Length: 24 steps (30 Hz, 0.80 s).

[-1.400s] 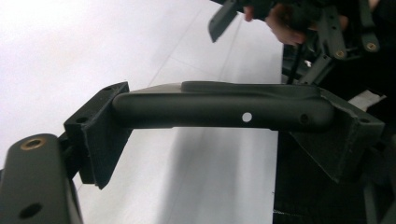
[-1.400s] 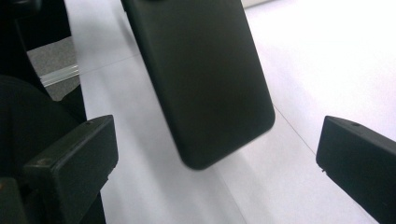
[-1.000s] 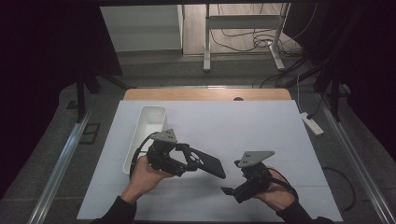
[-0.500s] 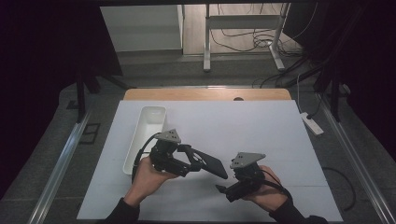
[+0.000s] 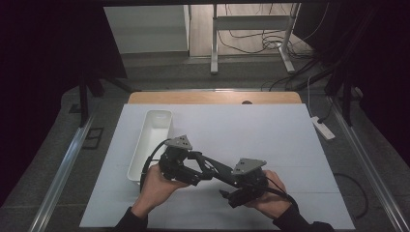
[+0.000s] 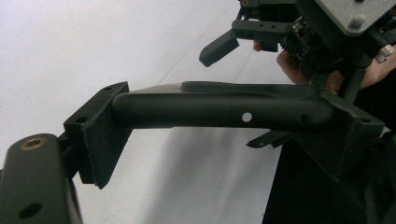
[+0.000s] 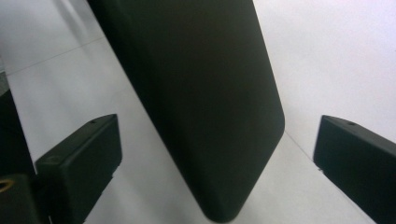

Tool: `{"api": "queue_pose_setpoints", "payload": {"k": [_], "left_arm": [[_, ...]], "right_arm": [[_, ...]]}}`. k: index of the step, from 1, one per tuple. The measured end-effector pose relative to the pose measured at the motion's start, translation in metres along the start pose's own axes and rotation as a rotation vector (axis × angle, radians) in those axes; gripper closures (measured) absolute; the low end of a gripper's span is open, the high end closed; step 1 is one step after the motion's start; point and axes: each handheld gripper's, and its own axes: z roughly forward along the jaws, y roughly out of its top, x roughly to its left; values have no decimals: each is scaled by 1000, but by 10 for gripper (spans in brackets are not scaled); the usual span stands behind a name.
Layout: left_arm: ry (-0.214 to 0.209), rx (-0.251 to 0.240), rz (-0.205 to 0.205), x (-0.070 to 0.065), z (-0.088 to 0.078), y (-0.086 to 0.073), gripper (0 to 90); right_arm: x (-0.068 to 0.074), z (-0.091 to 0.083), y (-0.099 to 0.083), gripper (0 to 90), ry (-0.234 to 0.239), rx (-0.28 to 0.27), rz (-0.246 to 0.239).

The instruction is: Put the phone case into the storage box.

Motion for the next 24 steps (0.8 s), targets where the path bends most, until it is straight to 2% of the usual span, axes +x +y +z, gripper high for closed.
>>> {"api": "queue_pose_setpoints", "payload": {"k": [6,13,15,20,24], "left_arm": [[-12,2,1,-2,2,2,155],[-12,-3,-5,-3,4,3,154],[-7,-3,-6,-3,4,4,153],[8,0,-1,-4,5,6,152],[16,-7,-2,-2,5,6,148]], "right_arm": [[3,4,3,144,-29,-3,-13],[5,4,4,329,-70,-6,-45],[7,3,5,390,-96,-20,-60],[8,2,5,521,-121,-30,-68],[9,2,5,571,-131,-31,-79]]}}
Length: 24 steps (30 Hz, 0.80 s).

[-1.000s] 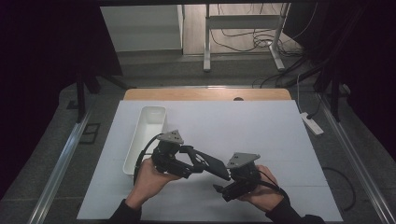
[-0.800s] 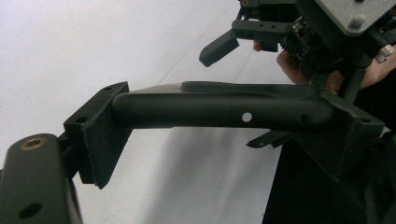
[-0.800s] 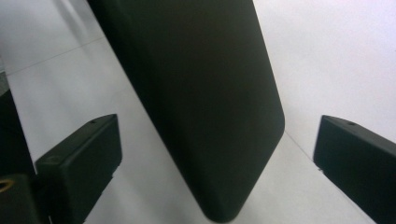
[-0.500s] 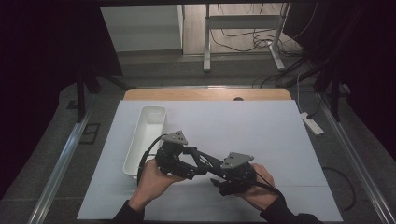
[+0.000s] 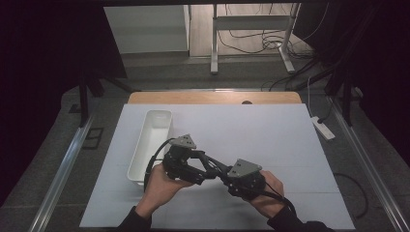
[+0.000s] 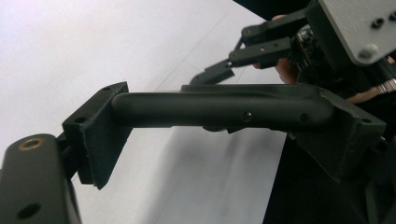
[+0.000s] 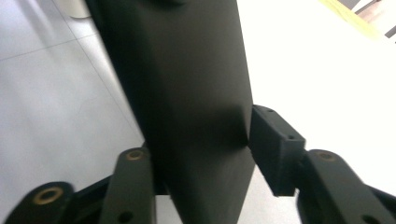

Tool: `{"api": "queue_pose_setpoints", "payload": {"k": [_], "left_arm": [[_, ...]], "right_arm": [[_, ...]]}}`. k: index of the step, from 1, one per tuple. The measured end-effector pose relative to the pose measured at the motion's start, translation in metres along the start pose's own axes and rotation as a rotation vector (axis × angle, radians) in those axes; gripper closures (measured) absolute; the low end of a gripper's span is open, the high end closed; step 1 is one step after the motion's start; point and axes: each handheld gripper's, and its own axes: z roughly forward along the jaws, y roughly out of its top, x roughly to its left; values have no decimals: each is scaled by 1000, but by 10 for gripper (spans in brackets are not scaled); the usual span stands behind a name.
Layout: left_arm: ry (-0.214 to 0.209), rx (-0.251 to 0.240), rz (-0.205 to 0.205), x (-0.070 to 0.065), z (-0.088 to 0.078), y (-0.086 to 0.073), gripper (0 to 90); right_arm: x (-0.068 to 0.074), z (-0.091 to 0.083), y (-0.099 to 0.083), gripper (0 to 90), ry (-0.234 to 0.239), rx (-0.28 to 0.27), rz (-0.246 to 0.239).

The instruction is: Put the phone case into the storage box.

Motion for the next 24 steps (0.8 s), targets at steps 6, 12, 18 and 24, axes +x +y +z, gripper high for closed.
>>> {"api": "queue_pose_setpoints", "payload": {"k": [6,12,18,24], "left_arm": [[12,-20,-8,2,1,3,143],[26,-37,-31,3,2,6,131],[8,-68,-84,8,2,6,119],[9,-77,-85,12,1,4,97]], "right_arm": [[3,1,0,679,4,-7,-27],[4,0,1,790,-6,-12,-50],[4,-2,2,843,-30,-29,-75],[2,-3,3,852,-9,-31,-67]]}}
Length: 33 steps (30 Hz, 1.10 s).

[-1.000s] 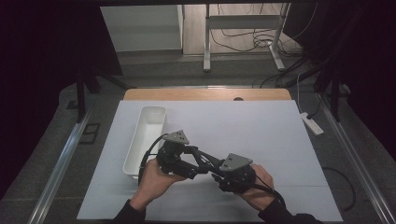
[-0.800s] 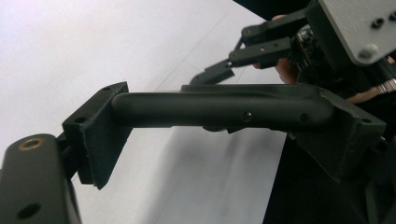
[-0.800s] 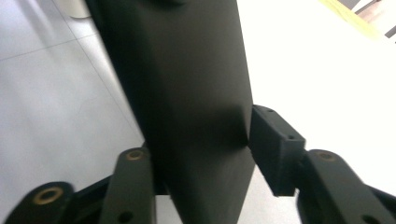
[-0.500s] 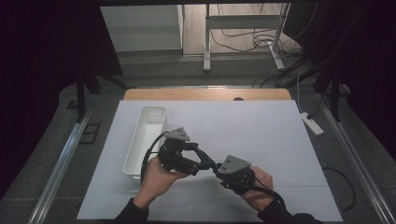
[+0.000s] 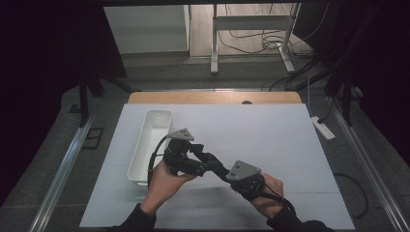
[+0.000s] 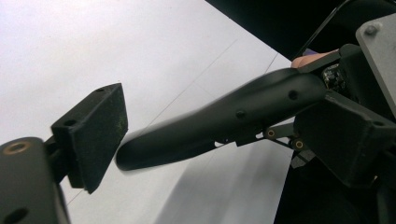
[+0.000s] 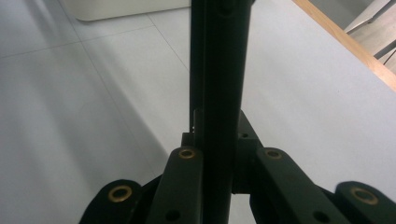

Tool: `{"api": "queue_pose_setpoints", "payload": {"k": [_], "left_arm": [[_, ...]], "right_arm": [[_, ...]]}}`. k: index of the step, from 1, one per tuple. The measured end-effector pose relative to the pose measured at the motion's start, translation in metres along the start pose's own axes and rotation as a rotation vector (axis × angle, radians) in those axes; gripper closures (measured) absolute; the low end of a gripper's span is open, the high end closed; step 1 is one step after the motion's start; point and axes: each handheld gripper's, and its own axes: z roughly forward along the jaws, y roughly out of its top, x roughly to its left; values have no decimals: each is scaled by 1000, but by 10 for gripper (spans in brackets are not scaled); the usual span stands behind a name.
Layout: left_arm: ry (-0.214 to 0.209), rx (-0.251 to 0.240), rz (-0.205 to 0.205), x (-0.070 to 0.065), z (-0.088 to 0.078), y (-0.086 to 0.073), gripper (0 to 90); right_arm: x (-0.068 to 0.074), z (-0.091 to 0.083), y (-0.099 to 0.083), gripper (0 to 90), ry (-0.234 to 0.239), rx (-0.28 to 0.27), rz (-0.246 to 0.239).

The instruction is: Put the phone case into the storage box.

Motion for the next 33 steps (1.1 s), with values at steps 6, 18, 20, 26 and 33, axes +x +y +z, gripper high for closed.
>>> {"api": "queue_pose_setpoints", "payload": {"k": [6,18,20,26,33], "left_arm": [[37,7,42,2,-6,-5,72],[46,8,100,6,-20,-20,66],[43,13,113,6,-20,-22,57],[51,15,151,5,-20,-29,31],[42,9,166,7,-21,-33,0]], "right_arm": [[-6,-1,-3,851,66,6,56],[-17,-5,-6,850,177,12,120],[-20,-6,-8,850,199,6,132],[-27,-9,-12,850,263,-21,163],[-31,-15,-18,850,332,-50,194]]}}
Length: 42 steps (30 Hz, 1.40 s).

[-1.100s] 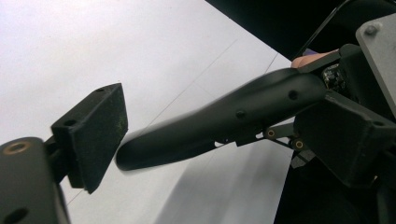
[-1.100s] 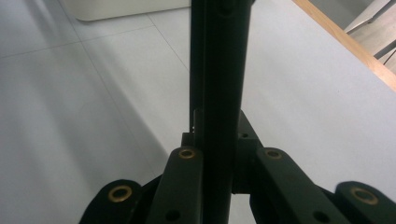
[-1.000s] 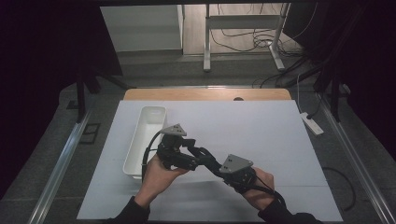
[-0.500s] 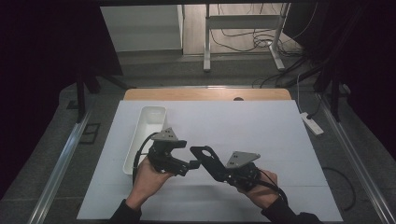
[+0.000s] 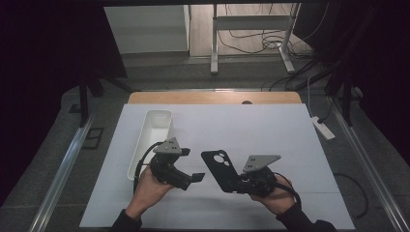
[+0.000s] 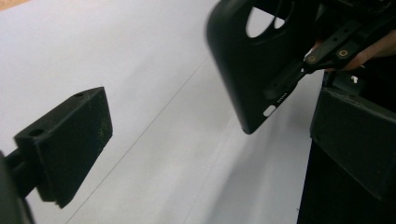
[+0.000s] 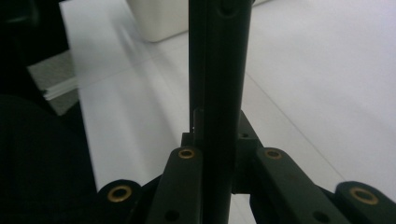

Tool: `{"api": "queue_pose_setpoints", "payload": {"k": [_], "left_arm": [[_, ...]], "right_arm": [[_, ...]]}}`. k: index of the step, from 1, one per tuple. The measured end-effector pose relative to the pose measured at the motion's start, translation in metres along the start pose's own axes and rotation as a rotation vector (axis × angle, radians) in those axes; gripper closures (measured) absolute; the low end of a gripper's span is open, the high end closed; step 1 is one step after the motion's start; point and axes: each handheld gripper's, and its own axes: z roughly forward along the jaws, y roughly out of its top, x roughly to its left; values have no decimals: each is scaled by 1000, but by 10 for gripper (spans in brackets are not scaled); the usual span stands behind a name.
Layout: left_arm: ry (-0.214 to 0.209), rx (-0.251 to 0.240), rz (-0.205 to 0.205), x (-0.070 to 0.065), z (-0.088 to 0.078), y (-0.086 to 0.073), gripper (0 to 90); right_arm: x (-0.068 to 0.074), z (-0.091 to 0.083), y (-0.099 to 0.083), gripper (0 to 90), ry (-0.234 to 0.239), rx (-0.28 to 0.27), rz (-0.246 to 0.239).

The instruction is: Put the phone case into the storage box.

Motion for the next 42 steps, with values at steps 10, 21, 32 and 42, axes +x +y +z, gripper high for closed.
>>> {"api": "queue_pose_setpoints", "payload": {"k": [10,21,32,42], "left_arm": [[5,-15,19,-2,-1,-3,0],[-17,-40,34,-6,-4,-2,244],[-76,-46,15,-6,-5,-2,607],[-130,-56,-13,-3,-4,-2,761]], "right_arm": [[0,-1,-5,850,101,-14,17],[4,1,-5,850,126,-18,0],[7,2,-4,850,120,-25,-13],[9,4,-3,851,101,-18,-35]]}}
